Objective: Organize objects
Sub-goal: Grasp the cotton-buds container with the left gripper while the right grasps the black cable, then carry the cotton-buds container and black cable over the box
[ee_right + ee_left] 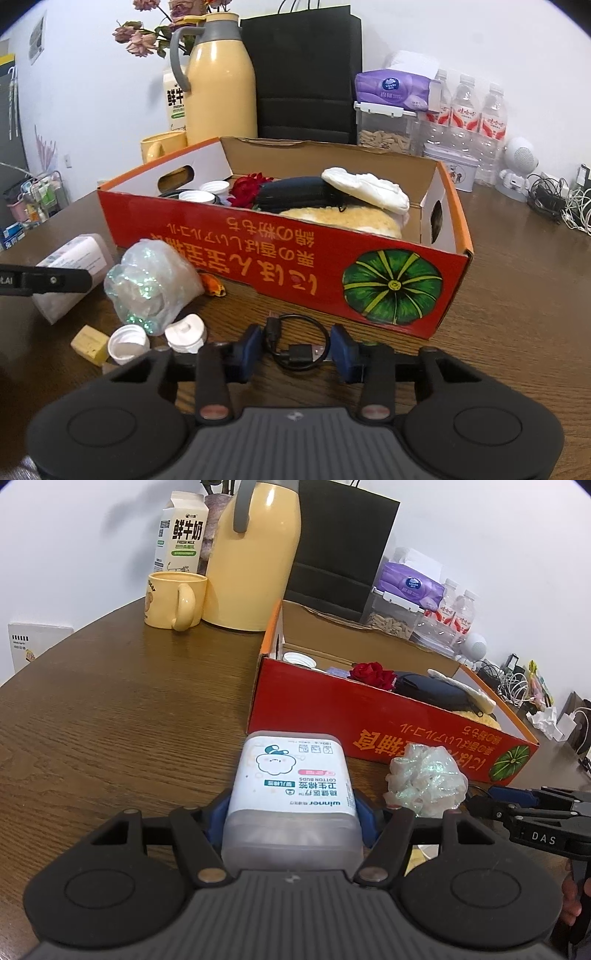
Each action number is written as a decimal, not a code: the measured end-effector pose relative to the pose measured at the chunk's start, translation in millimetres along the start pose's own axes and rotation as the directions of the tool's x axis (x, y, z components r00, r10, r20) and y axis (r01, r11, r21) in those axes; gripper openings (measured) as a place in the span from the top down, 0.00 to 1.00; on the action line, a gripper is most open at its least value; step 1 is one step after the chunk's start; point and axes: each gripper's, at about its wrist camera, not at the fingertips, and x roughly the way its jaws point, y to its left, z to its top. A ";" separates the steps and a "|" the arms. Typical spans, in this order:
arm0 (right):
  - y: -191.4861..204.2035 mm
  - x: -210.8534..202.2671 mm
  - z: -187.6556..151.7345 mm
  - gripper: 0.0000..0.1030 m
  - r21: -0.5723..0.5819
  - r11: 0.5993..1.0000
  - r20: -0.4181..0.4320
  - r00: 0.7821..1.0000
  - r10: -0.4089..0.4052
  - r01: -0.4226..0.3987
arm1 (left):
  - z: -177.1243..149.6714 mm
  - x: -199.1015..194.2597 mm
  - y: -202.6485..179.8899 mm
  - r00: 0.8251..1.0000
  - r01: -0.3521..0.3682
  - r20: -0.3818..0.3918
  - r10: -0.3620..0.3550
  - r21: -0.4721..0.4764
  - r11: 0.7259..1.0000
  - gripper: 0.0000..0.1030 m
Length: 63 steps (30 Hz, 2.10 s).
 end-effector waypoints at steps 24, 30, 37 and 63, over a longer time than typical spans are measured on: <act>21.3 -55.5 55.0 0.62 -0.083 0.996 0.262 0.965 -0.009 0.032 | 64.8 -40.9 -49.3 0.967 0.028 0.246 -0.062 0.138 0.990 0.35; 18.4 -33.8 86.3 0.62 -0.045 0.998 0.300 0.953 -0.036 0.052 | 94.7 -15.5 -69.0 0.961 0.026 0.271 -0.059 0.124 0.992 0.35; -2.5 2.0 103.5 0.62 0.051 0.995 0.293 0.951 -0.102 0.091 | 108.0 32.5 -70.4 0.962 -0.036 0.271 0.020 0.056 0.998 0.35; -16.9 10.7 81.8 0.00 0.098 0.988 0.260 0.955 -0.145 0.123 | 95.1 32.2 -73.7 0.954 -0.052 0.299 0.015 0.115 0.992 0.00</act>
